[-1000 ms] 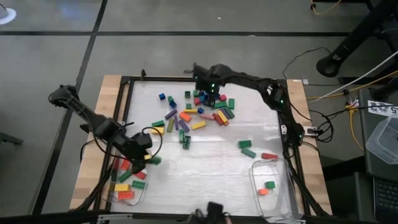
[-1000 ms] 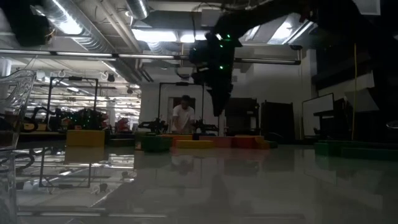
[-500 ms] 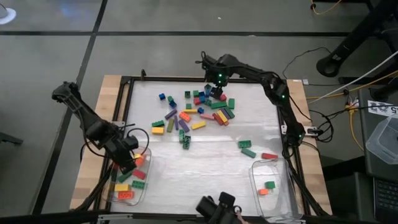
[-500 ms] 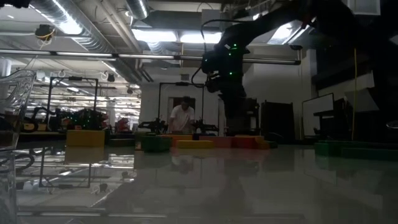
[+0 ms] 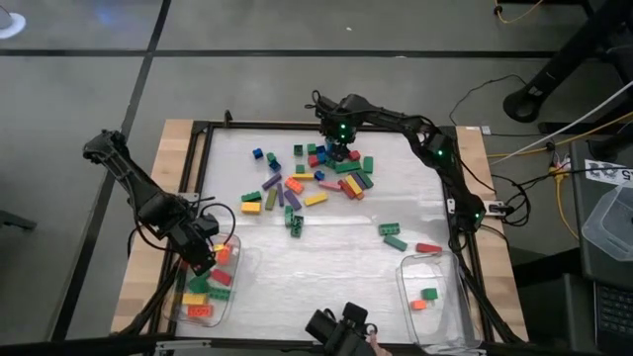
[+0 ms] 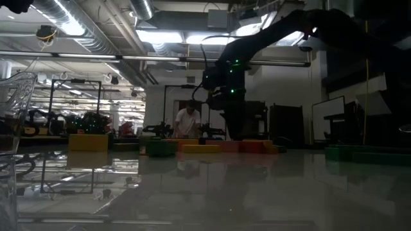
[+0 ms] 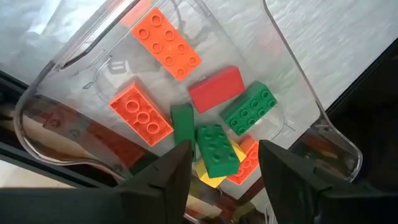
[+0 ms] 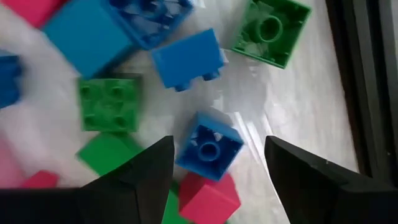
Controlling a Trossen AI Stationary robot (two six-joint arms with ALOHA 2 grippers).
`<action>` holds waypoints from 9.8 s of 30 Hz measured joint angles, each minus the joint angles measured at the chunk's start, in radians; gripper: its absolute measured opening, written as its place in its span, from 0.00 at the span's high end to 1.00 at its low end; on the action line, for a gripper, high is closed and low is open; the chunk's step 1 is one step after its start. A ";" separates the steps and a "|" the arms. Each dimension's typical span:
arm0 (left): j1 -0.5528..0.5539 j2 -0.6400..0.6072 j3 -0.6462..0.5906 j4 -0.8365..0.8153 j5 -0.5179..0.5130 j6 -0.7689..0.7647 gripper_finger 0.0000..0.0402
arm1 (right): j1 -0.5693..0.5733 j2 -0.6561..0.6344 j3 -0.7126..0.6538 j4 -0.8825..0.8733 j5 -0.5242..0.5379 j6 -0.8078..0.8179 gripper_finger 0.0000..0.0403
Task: Sort blocks by size
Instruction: Put the small blue game piece into the right transparent bin
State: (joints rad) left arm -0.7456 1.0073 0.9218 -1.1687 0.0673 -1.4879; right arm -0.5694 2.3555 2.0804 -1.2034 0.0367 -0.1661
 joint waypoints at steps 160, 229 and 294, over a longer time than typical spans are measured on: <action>1.484 0.547 0.000 0.582 -0.272 1.564 0.57 | 1.557 -0.327 -0.354 -0.365 -0.160 1.755 0.32; 1.518 0.597 -0.002 0.574 -0.179 1.573 1.00 | 1.523 -0.327 -0.058 -0.367 0.660 1.413 0.32; 0.717 0.327 -0.002 1.045 0.584 1.012 1.00 | 1.002 -0.253 -0.058 0.482 0.449 -0.287 0.32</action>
State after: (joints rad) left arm -0.0284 1.3338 0.9199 -0.1238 0.6518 -0.4759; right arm 0.4324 2.1022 2.0220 -0.7215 0.4862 -0.4534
